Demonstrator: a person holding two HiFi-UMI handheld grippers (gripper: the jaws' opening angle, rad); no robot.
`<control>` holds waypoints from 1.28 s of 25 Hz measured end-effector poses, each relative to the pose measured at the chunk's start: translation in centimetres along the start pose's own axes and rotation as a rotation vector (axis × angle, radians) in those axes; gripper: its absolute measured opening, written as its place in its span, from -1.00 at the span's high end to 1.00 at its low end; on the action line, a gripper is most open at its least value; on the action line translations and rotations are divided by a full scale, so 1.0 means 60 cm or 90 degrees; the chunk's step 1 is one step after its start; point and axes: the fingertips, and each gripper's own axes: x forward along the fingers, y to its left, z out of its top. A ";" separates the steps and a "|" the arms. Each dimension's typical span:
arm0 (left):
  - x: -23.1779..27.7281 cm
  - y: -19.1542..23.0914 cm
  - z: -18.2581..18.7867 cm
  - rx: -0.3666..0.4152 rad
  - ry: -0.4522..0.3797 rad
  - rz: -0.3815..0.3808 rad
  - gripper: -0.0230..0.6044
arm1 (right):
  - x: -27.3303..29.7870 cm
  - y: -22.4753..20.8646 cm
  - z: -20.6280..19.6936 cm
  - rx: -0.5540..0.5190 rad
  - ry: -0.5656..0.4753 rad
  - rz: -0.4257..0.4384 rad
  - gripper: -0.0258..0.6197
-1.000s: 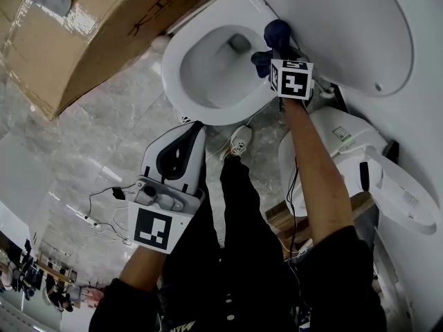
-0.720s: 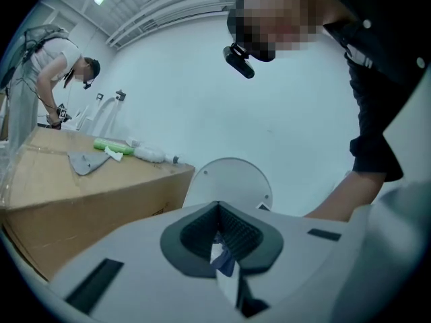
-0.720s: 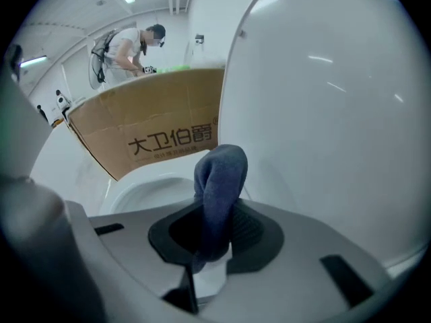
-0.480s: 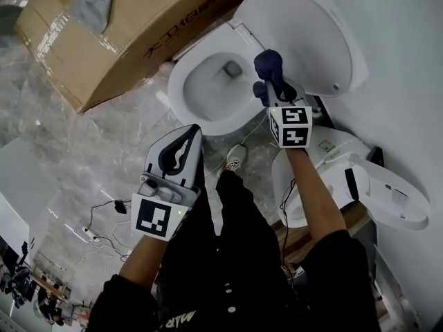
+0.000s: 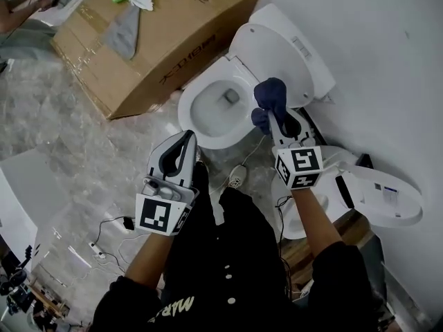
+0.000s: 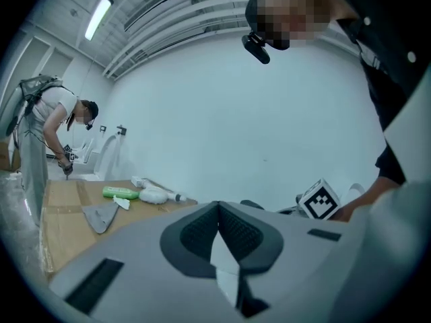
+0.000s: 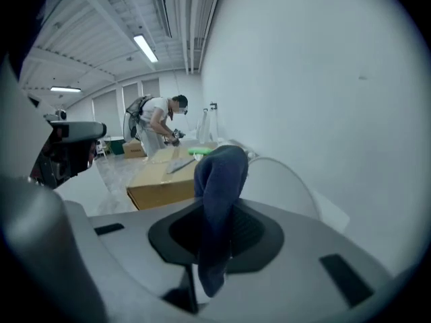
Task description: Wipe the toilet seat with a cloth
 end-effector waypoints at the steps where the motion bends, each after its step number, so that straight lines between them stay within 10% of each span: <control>1: -0.009 -0.005 0.012 0.001 -0.003 0.001 0.89 | -0.018 0.003 0.021 0.003 -0.019 0.000 0.71; 16: -0.110 -0.055 0.231 0.057 -0.121 0.030 0.89 | -0.261 0.034 0.239 0.001 -0.247 -0.021 0.72; 32: -0.169 -0.104 0.330 0.118 -0.193 0.043 0.89 | -0.405 0.011 0.344 0.028 -0.388 -0.045 0.72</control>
